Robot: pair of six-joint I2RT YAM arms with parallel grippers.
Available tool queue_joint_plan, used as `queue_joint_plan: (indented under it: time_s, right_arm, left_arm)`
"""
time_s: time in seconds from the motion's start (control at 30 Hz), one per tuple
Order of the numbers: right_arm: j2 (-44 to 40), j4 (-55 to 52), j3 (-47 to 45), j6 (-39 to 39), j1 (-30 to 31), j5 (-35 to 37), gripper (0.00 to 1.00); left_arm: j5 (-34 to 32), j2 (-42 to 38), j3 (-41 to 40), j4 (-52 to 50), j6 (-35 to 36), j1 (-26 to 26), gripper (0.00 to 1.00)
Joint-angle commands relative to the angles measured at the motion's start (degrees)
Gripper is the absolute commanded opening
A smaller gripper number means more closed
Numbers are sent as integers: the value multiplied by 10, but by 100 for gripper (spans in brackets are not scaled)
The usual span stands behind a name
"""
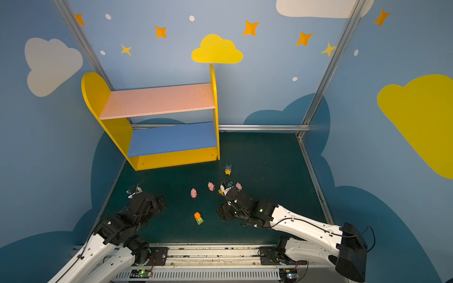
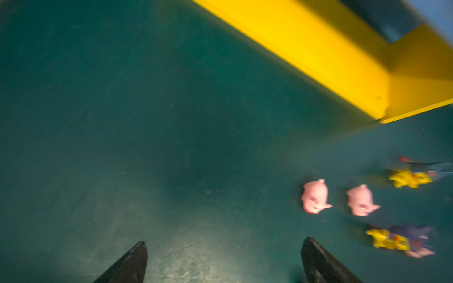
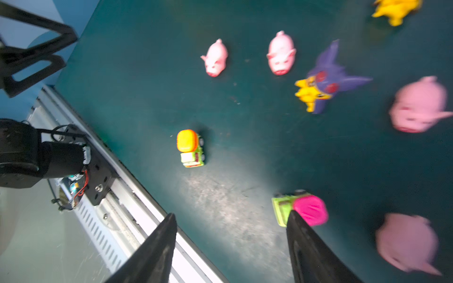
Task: Organize plastic toys on shelves
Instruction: Pick up the plastic toy from the bottom-center of the table.
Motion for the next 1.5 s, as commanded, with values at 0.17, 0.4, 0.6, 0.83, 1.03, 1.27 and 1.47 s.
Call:
queue_joint_plan:
  time_s: [0.17, 0.4, 0.6, 0.83, 1.03, 1.27, 1.47]
  right_arm:
    - [118, 104, 34, 28, 43, -33, 62]
    - [206, 119, 82, 10, 49, -42, 58]
    - [278, 111, 137, 1, 47, -67, 52]
    - [329, 95, 164, 15, 45, -85, 48]
    - [348, 77, 168, 22, 47, -86, 46]
    - [374, 74, 175, 31, 46, -96, 40]
    - [385, 69, 178, 37, 45, -101, 32]
  left_arm:
    - [8, 13, -10, 45, -3, 37, 98]
    - [85, 3, -37, 74, 27, 123, 98]
    - [99, -15, -40, 79, 32, 150, 99]
    - [118, -6, -45, 95, 42, 171, 99]
    - [131, -3, -47, 107, 47, 188, 99]
    - [138, -2, -55, 117, 47, 195, 99]
    - [140, -2, -56, 117, 47, 199, 99]
